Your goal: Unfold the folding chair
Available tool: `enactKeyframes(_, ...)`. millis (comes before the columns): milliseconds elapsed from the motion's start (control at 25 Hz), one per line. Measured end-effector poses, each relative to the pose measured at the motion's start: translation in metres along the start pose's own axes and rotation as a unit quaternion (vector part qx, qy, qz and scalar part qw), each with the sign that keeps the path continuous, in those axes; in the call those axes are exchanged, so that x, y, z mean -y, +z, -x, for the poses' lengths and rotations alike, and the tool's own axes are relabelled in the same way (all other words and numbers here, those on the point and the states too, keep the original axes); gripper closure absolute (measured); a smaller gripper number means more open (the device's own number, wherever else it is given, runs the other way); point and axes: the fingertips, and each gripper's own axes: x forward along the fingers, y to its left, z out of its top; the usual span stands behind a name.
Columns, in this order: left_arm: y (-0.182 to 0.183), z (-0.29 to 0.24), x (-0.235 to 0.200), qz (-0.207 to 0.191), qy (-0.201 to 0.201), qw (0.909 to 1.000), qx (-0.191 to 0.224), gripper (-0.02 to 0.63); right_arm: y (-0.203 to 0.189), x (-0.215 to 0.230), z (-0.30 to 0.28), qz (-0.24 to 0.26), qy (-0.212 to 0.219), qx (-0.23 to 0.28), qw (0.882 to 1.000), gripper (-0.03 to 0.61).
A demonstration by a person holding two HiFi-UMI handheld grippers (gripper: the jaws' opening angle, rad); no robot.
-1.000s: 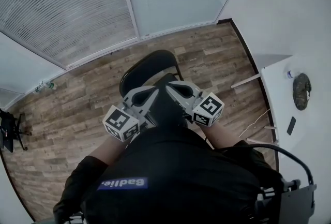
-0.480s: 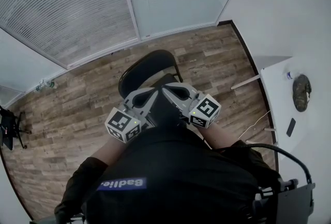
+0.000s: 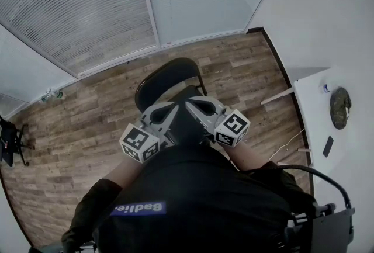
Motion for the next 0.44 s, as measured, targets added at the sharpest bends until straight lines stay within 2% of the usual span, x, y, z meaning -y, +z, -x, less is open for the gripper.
enactKeyframes(440,-0.0034,-0.0012,-0.0014,0.004,-0.001,1.0000,-0.003,0.609,-0.0048,0.0027,0.0003,-0.007,-0.004,-0.006,1.000,0.577)
